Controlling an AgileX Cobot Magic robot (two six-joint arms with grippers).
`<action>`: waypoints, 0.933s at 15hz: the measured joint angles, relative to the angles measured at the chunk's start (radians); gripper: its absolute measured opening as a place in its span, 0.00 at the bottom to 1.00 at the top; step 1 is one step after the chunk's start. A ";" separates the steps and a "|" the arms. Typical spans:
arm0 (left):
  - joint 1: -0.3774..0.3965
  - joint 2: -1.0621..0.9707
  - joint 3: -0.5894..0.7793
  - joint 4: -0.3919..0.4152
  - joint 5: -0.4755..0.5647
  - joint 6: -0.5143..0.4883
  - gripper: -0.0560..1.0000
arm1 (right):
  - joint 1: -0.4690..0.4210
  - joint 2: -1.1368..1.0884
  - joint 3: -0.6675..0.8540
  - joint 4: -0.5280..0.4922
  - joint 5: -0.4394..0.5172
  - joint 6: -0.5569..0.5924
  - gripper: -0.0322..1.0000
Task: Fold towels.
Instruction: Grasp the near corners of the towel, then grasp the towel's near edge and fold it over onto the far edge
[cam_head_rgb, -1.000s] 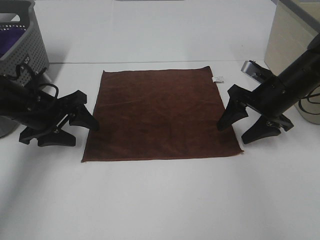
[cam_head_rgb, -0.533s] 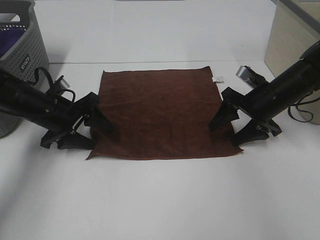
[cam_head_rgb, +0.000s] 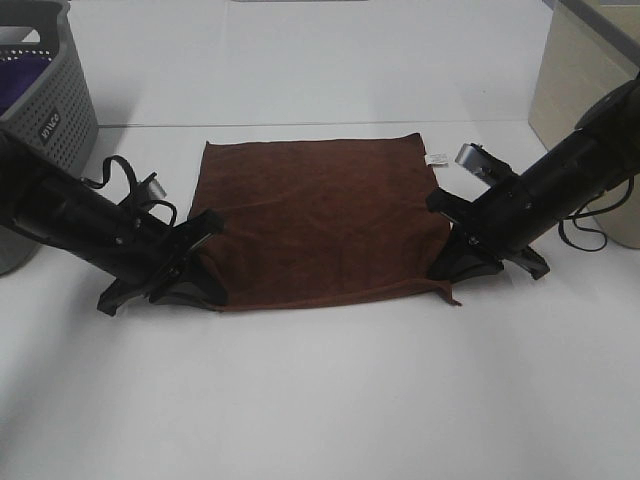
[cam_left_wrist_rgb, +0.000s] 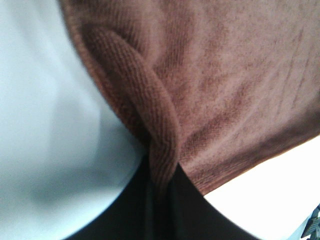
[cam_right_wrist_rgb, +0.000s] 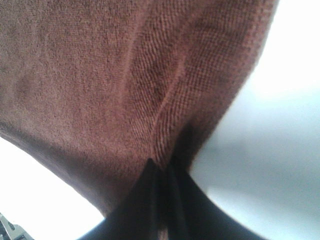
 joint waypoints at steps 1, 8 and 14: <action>0.000 -0.001 0.001 0.016 0.006 -0.018 0.06 | 0.000 0.000 0.000 -0.007 0.004 0.014 0.03; -0.006 -0.137 0.138 0.208 0.052 -0.180 0.06 | 0.002 -0.127 0.193 0.003 0.028 0.047 0.03; -0.010 -0.244 0.291 0.215 0.092 -0.196 0.05 | 0.010 -0.229 0.403 0.030 0.012 0.046 0.03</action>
